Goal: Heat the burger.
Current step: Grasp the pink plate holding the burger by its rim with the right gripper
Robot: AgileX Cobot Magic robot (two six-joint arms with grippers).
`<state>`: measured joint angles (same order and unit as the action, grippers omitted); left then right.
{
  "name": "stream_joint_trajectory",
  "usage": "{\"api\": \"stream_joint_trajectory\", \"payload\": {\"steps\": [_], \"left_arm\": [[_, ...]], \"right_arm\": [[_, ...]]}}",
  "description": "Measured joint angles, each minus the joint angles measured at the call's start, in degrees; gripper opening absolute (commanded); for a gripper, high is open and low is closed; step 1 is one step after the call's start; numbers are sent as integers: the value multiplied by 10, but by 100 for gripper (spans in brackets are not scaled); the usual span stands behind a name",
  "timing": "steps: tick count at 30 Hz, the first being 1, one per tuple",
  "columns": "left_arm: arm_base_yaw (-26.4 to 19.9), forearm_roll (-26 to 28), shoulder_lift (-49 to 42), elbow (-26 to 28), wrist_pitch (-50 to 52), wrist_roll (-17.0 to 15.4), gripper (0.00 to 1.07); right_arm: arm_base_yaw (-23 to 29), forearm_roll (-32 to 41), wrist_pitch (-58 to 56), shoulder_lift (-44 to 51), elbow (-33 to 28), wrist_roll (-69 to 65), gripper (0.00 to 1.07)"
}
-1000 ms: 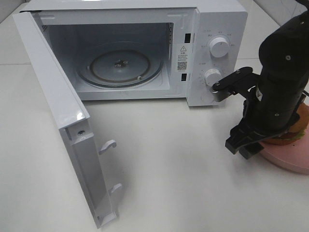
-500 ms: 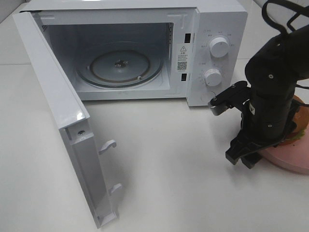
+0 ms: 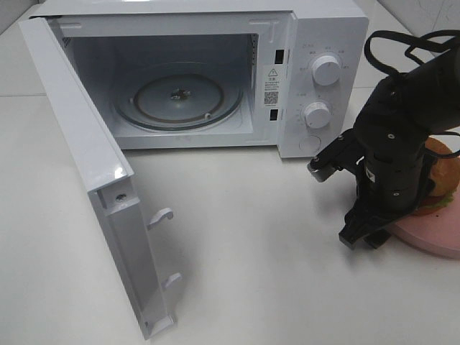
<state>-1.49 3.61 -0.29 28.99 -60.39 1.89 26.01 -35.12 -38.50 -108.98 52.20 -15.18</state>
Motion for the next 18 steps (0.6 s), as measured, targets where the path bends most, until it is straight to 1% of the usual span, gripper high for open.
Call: {"api": "stream_joint_trajectory", "payload": {"steps": [5,18], "left_arm": [[0,0,0,0,0,0,0],[0,0,0,0,0,0,0]], "right_arm": [[0,-25,7,-3,0,-10,64],[0,-41,11,-16,3,-23,61]]}}
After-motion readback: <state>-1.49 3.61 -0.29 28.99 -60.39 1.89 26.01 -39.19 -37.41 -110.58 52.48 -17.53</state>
